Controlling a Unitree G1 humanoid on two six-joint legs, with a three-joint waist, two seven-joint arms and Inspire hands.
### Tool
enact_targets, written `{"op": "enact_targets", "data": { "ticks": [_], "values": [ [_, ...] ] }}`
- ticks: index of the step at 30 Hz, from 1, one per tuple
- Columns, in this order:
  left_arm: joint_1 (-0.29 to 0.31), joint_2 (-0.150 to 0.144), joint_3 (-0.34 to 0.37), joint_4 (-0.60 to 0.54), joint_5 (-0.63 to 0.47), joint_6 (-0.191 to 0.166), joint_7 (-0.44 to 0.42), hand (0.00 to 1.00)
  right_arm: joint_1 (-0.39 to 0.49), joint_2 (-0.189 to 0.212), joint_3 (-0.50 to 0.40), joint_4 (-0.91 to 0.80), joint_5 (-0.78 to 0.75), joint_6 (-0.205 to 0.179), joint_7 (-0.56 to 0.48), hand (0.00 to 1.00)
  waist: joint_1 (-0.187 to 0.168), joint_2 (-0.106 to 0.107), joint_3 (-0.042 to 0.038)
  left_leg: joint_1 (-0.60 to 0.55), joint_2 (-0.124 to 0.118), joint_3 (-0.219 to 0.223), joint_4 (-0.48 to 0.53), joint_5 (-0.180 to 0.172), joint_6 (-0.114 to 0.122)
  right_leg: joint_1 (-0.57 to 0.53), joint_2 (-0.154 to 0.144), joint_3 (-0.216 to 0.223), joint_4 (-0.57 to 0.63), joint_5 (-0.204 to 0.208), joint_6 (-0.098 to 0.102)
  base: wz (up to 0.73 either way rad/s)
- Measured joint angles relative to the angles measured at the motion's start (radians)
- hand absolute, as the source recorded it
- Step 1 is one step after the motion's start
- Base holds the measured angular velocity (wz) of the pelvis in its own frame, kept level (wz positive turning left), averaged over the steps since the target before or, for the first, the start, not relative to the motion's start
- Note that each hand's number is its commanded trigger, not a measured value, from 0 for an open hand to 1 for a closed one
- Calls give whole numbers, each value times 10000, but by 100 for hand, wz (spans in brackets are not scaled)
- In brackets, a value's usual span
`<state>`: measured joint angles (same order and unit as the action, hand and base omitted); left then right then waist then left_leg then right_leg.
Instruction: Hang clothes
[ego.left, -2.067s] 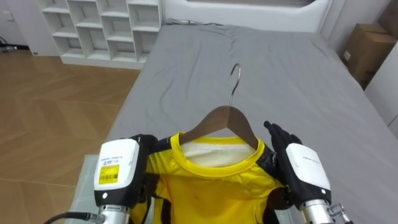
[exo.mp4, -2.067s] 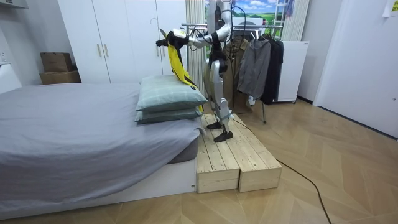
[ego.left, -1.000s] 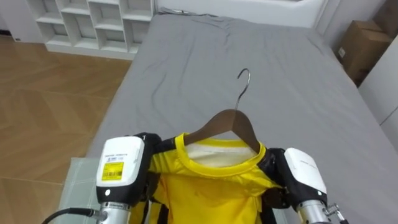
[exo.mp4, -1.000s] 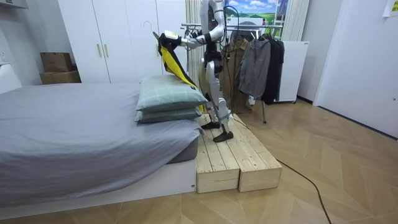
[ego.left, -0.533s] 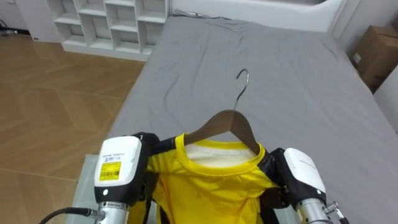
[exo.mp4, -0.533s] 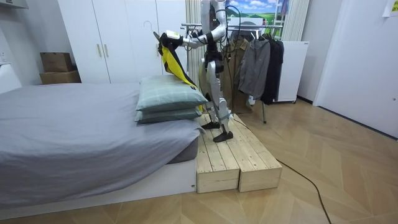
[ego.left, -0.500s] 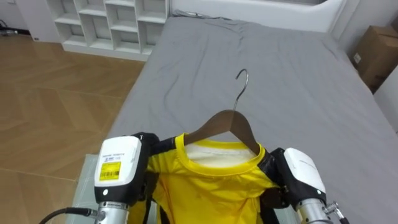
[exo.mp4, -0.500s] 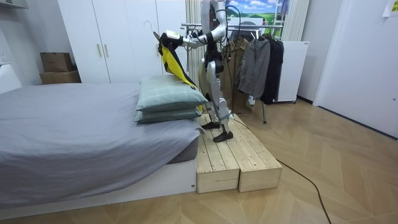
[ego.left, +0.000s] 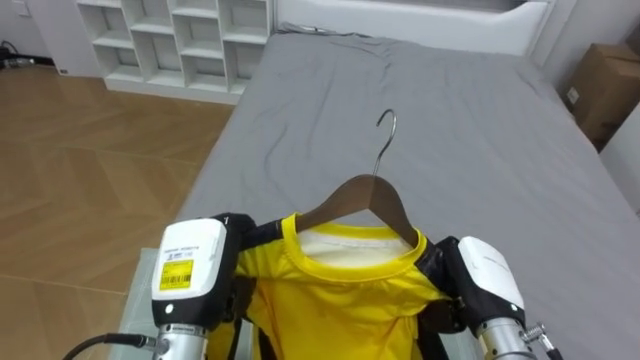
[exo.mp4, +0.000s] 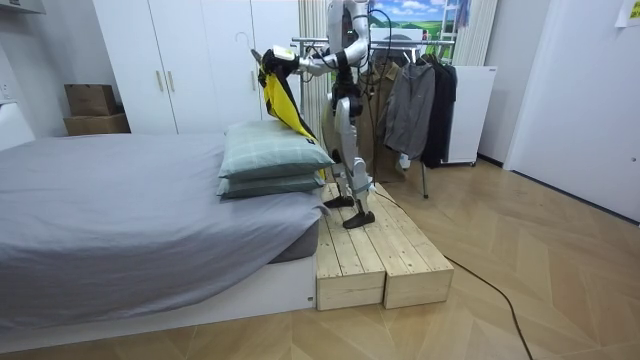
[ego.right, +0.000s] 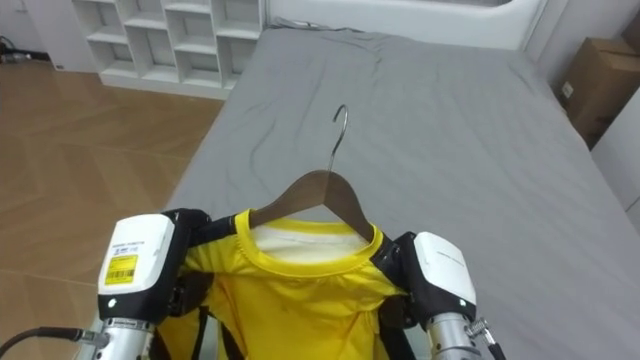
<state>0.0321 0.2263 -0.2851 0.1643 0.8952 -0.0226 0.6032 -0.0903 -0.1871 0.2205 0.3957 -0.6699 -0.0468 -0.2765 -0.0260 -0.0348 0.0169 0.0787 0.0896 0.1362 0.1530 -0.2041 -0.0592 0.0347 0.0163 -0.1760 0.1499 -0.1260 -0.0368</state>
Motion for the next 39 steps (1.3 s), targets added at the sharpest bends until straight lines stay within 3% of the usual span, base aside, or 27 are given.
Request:
{"op": "enact_targets", "data": {
  "ticks": [3,17,28,39],
  "values": [
    [12,-189,-268,1,-97,-2,0,0,-11,100,-4,211,-12,1,15,100,15,60,-16,13,-4,-1,6,26,38,3,1,21,7,-1,-2,0],
    [33,-199,-305,-1,-215,-22,-183,0,-10,278,-16,278,-543,35,75,100,-53,56,-23,0,0,0,79,28,40,3,0,16,25,0,-3,0],
    [34,-272,-184,-1,-461,-165,-479,0,17,273,-185,279,-884,20,-88,100,-59,16,-87,20,3,15,95,28,40,4,-5,28,64,1,-6,0],
    [46,-281,19,-3,-1770,-251,-489,0,136,261,-905,984,-631,-58,-312,100,-245,53,-120,19,-17,35,150,28,40,20,-32,85,166,0,-6,0]
  ]
}}
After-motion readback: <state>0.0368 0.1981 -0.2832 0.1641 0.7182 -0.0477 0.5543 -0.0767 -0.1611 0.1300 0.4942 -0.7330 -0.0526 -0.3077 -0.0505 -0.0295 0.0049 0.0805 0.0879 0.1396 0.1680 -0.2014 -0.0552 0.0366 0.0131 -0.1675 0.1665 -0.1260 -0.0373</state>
